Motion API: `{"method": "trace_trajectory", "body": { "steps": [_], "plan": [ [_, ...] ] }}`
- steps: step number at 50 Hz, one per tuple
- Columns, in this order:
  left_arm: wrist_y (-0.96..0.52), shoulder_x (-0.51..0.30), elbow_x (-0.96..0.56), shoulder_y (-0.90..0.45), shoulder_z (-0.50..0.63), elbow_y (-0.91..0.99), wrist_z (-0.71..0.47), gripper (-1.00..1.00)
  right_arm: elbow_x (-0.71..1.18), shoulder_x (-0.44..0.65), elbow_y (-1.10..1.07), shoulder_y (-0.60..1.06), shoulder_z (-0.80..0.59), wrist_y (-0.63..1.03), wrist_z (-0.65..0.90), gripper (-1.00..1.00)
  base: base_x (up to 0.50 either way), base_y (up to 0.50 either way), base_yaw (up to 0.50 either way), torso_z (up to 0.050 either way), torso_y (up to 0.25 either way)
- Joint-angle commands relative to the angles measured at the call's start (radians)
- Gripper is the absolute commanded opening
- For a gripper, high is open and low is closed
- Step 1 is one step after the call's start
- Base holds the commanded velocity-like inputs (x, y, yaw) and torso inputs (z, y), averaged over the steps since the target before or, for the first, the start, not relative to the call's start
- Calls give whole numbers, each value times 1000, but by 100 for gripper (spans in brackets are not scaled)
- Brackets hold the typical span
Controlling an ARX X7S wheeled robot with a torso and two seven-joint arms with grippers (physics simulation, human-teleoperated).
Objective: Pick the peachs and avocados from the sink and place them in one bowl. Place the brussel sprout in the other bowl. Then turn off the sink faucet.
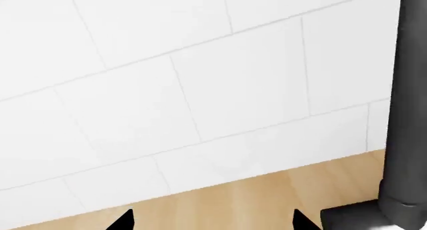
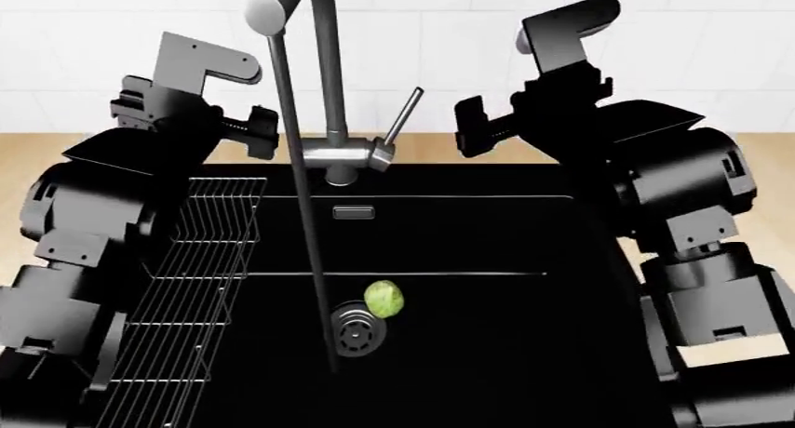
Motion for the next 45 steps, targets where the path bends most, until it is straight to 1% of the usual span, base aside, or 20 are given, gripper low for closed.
{"method": "trace_trajectory", "body": {
  "steps": [1, 7, 14, 20, 26, 32, 36, 45],
  "plan": [
    [-149, -52, -56, 91, 50, 242, 72, 100, 48, 77, -277, -117, -31, 181, 6, 100, 0, 0, 0, 0, 0],
    [-181, -49, -77, 102, 84, 268, 121, 100, 60, 97, -305, -149, -58, 210, -11, 100, 0, 0, 0, 0, 0],
    [-198, -45, -90, 126, 115, 296, 152, 100, 78, 115, -342, -183, -66, 236, -17, 100, 0, 0, 0, 0, 0],
    [-220, -87, -142, 135, 133, 433, 237, 100, 116, 150, -459, -193, -58, 340, -6, 100, 0, 0, 0, 0, 0],
    [-270, -140, -179, 142, 208, 572, 338, 100, 152, 181, -559, -204, -59, 431, 1, 100, 0, 0, 0, 0, 0],
    [-271, -166, -186, 142, 235, 615, 378, 100, 159, 196, -575, -205, -70, 452, 0, 100, 0, 0, 0, 0, 0],
    [-293, -198, -184, 140, 258, 656, 393, 100, 162, 202, -581, -197, -62, 461, 4, 100, 0, 0, 0, 0, 0],
    [-309, -218, -178, 143, 284, 689, 398, 100, 173, 206, -612, -178, -39, 481, 18, 100, 0, 0, 0, 0, -247]
  ]
}}
